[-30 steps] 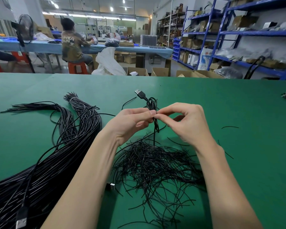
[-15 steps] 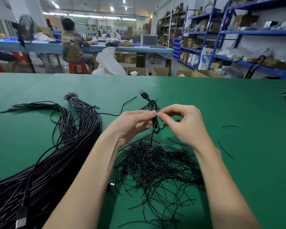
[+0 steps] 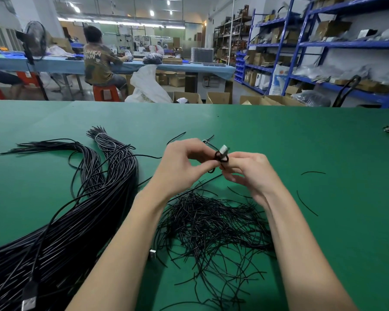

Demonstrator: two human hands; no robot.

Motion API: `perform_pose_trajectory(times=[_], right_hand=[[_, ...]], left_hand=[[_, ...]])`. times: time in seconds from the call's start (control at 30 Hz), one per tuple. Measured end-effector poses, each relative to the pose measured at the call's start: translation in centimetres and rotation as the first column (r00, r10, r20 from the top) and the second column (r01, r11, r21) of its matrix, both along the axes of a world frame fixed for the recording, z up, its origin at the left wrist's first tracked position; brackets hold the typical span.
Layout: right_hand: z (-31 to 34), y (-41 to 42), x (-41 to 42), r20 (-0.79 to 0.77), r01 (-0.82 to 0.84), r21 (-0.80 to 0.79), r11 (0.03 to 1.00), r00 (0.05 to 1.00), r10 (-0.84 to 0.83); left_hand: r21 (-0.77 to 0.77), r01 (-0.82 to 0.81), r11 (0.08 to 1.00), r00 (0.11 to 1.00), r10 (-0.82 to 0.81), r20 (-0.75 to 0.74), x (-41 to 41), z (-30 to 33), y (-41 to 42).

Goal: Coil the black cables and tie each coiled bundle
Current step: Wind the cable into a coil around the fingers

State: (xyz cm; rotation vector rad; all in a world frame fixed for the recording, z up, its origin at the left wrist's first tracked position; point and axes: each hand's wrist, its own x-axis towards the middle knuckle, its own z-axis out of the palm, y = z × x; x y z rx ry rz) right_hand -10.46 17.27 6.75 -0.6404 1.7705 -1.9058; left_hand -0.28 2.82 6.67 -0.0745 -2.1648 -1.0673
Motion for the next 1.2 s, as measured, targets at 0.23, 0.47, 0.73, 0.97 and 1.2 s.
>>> perform_pose_trajectory(times=[0.23,0.47,0.73,0.97,1.2], right_hand=[[-0.9,0.4,-0.6,0.045,-0.11,-0.042,0.993,0.993,0.112],[-1.3,-0.4,-0.4,-0.343,0.076,-0.05,0.996,0.935,-0.089],[-2.0,-0.7,-0.1,-0.691,0.175,-0.115,0.978,0.693,-0.206],[-1.5,-0.1,-0.4,-0.679,0.104,-0.037,0.994,0.727,-0.101],[-1.6,-0.6,0.0,-0.6,0.094,-0.069,0.993,0.791,-0.116]], left_hand=[[-0.255,-0.157,0.954,0.969,0.098,-0.227,-0.2,-0.4,0.1],[-0.052,-0.121,0.991,0.981,0.112,-0.156,-0.2,-0.4,0.7],[0.823,-0.007,0.568,0.928,-0.303,0.217,-0.1,0.1,-0.2],[0.878,0.027,0.479,0.881,-0.426,0.205,0.1,0.3,-0.6],[0.871,0.069,0.487,0.868,-0.459,0.187,0.4,0.4,-0.8]])
